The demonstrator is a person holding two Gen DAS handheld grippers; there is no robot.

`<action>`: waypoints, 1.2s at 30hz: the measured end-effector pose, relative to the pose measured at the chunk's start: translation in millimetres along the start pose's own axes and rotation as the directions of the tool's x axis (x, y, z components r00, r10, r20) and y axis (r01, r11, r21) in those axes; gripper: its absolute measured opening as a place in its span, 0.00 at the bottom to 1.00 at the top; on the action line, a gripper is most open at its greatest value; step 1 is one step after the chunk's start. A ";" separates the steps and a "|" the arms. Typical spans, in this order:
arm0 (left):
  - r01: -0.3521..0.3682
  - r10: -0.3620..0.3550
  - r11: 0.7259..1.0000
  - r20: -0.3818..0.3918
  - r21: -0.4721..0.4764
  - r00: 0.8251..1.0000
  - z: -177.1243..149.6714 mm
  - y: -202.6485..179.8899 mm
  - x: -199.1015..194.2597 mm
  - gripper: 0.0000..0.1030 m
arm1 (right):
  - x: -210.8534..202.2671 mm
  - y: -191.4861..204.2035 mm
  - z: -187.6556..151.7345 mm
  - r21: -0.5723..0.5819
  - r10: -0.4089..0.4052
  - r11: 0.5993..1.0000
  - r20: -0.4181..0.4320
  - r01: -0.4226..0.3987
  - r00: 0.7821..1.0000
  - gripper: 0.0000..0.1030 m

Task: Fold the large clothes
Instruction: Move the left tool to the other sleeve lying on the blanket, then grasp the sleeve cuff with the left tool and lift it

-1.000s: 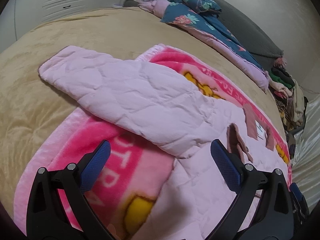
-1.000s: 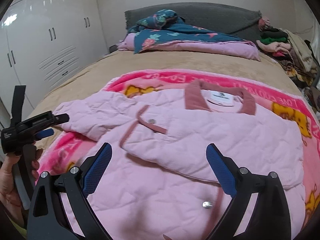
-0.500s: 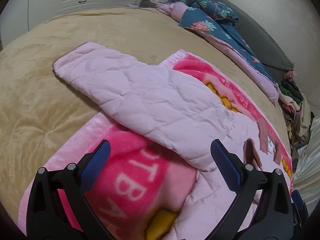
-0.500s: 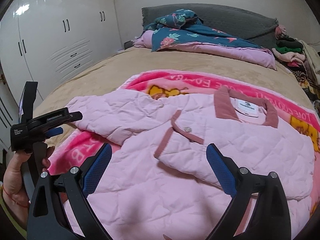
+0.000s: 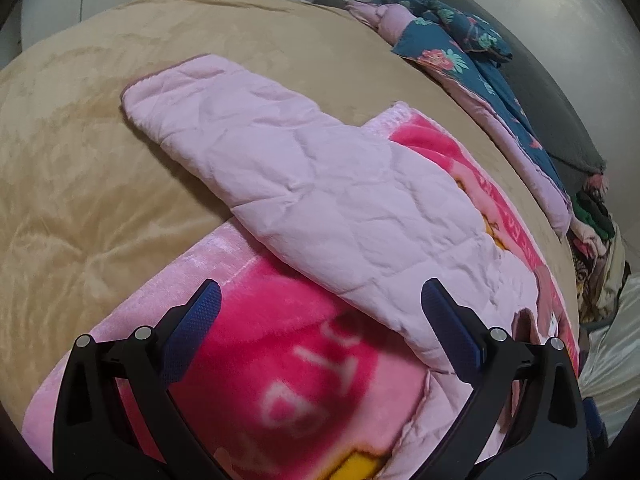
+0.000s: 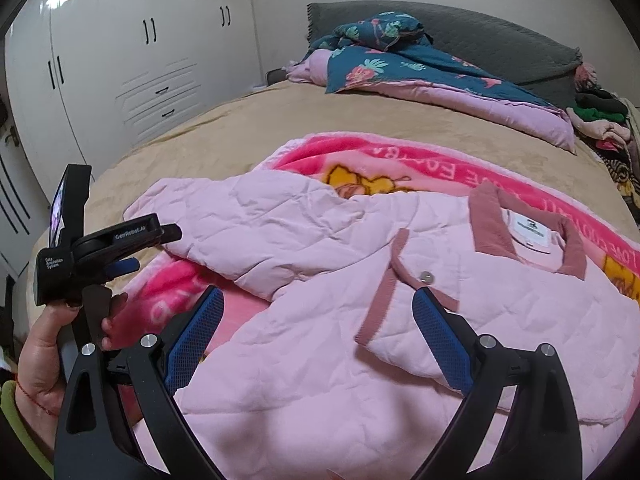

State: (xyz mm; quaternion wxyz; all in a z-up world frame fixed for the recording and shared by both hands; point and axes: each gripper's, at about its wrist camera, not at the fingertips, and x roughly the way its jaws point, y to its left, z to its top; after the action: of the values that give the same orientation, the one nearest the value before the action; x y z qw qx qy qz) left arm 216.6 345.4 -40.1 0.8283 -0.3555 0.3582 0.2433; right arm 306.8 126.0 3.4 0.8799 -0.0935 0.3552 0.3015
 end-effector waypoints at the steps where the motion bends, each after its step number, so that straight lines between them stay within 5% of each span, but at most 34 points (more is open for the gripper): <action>1: 0.002 -0.002 1.000 0.000 -0.008 1.000 0.8 1.5 1.6 0.91 | 3.4 1.4 0.2 -0.003 0.002 1.000 -0.005 -0.002 1.000 0.92; 16: 0.048 -0.040 0.980 0.046 -0.191 0.998 17.9 36.1 41.6 0.91 | 26.6 -6.1 -7.5 -0.016 -0.005 1.000 -0.037 0.005 0.999 0.92; 36: 0.232 -0.147 0.882 0.229 -0.411 0.962 50.6 111.2 54.4 0.91 | 16.0 -43.7 -32.3 0.044 -0.038 0.998 -0.037 0.039 0.999 0.92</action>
State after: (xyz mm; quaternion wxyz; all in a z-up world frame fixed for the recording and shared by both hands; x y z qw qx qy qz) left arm 198.7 462.0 -103.1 0.7787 -0.5392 0.1775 0.2674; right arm 323.6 86.1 -33.3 0.8809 -0.0860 0.3758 0.2746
